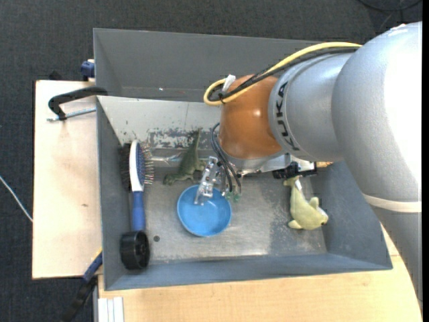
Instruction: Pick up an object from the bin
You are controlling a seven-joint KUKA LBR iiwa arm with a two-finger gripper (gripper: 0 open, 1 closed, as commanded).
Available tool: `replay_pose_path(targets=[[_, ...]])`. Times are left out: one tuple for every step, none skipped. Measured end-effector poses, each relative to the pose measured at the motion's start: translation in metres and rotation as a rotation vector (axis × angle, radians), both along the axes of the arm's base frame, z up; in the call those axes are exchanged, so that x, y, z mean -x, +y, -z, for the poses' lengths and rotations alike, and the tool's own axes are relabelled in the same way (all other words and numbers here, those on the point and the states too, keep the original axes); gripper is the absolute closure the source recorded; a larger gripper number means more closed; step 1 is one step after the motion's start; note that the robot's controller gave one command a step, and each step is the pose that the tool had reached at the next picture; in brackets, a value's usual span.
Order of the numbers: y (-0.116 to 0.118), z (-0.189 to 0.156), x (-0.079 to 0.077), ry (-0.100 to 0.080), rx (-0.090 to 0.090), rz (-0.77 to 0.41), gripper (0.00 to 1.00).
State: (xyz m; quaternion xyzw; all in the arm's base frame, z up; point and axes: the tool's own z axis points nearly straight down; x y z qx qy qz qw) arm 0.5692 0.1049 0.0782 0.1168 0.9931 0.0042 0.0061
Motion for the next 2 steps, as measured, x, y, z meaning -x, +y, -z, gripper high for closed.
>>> replay_pose_path(targets=[[-0.012, -0.095, -0.012, -0.001, 0.004, 0.013, 1.00], [0.001, -0.180, -0.008, -0.002, 0.003, 0.019, 1.00]])
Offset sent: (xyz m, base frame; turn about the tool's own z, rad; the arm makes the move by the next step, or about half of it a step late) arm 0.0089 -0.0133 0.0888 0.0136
